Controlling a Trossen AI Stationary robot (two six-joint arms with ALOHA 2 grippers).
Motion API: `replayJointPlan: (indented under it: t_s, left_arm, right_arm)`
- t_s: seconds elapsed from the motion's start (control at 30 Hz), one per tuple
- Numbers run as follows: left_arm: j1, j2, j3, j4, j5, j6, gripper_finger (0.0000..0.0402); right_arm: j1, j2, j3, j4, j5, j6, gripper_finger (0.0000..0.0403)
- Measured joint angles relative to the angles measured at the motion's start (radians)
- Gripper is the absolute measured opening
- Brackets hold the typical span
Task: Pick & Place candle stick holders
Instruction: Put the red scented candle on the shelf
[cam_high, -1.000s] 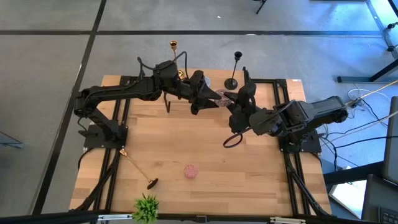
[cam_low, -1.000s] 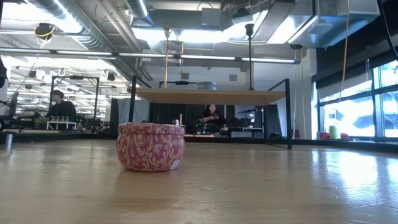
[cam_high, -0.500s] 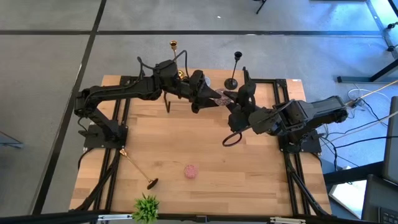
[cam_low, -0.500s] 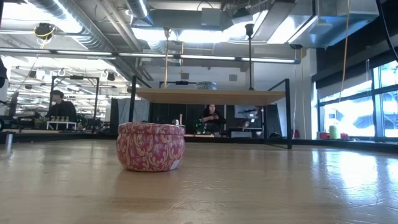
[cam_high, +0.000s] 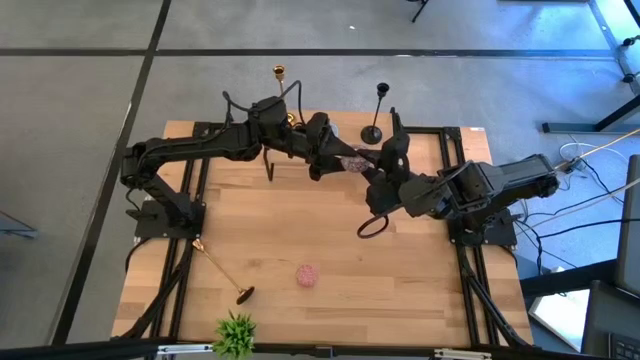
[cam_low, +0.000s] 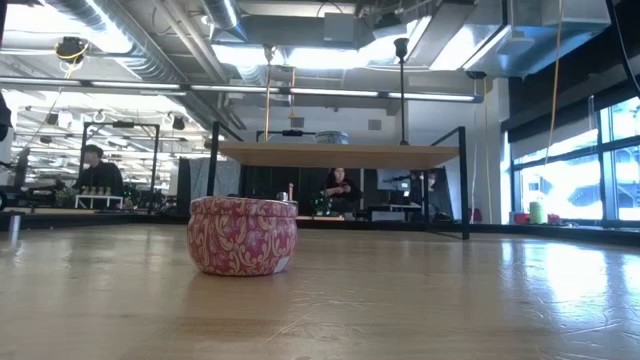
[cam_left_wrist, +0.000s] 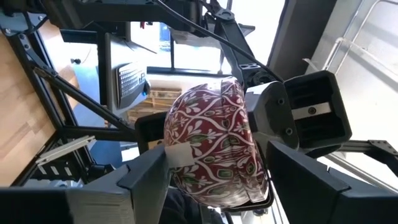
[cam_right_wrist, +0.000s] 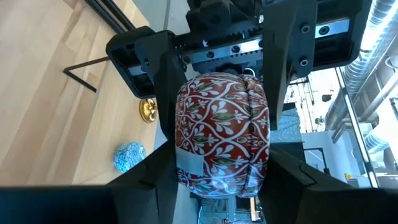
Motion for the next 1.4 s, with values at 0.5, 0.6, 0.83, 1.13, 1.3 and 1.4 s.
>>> replayJointPlan:
  t_s: [0.5,0.6,0.83,1.13,1.3,1.4]
  left_arm:
    - [-0.013,0.000,-0.002,0.003,0.016,-0.024,0.0188]
    - [-0.013,0.000,-0.002,0.003,0.015,0.016,0.0185]
    - [-0.012,-0.002,-0.002,0.010,0.003,0.093,0.0170]
    - [0.014,-0.005,0.001,0.045,-0.060,0.170,0.0169]
    - [0.068,-0.006,0.002,0.030,-0.120,0.199,0.0169]
    - [0.114,-0.002,0.000,0.005,-0.132,0.216,0.0169]
  right_arm:
    - [0.000,0.000,0.000,-0.009,0.033,-0.020,0.0174]
    - [-0.006,0.000,0.000,0.000,0.028,0.024,0.0194]
    - [-0.030,-0.001,0.000,0.034,0.027,0.139,0.0270]
    - [-0.061,-0.001,0.007,0.026,0.118,0.517,0.0330]
    - [-0.083,-0.035,0.011,-0.009,0.080,0.778,0.0335]
    - [-0.102,-0.066,0.014,-0.089,-0.056,0.958,0.0336]
